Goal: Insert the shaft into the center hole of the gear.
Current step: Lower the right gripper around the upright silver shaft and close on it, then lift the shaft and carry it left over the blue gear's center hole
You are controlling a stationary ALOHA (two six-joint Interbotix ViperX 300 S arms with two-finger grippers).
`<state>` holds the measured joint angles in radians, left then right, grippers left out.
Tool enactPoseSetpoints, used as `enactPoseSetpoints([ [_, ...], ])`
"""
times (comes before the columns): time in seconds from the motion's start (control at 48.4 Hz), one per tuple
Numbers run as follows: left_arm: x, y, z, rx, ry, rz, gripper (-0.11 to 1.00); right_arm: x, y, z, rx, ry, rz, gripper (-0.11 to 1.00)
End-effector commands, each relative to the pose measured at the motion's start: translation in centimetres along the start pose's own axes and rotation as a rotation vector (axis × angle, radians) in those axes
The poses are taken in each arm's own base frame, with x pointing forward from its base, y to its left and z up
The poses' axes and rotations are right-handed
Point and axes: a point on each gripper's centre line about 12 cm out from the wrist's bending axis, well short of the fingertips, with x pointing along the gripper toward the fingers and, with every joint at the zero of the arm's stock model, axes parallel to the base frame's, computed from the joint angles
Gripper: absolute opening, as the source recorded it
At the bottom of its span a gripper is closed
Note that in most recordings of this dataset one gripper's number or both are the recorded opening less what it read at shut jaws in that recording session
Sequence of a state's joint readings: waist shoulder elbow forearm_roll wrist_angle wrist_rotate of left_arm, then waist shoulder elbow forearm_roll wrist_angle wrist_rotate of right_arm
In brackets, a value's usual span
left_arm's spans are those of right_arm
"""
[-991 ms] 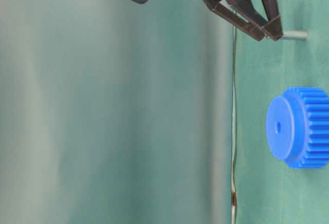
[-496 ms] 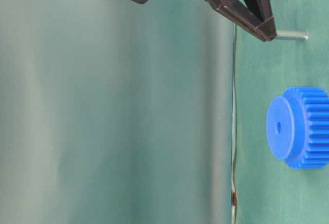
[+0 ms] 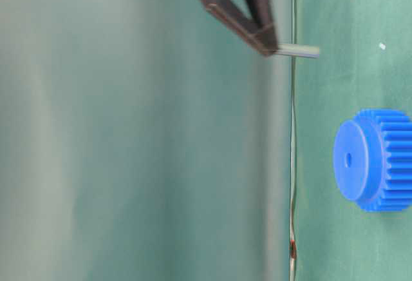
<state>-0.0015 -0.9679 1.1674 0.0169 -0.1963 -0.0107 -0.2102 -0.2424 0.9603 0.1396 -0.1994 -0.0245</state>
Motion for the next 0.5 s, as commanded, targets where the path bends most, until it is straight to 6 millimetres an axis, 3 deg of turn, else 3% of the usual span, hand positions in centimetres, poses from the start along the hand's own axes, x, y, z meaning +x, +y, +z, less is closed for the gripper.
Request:
enactPoseSetpoints([
  [0.0,0.26,0.00,0.91,0.003,-0.021,-0.001,0.00,-0.96,0.20,1.91,-0.003,-0.041,0.008,0.17],
  [0.475,0.27,0.00,0.98,0.002,-0.023,0.000,0.00,-0.49,0.31,2.33,0.004,-0.042,0.010,0.17],
])
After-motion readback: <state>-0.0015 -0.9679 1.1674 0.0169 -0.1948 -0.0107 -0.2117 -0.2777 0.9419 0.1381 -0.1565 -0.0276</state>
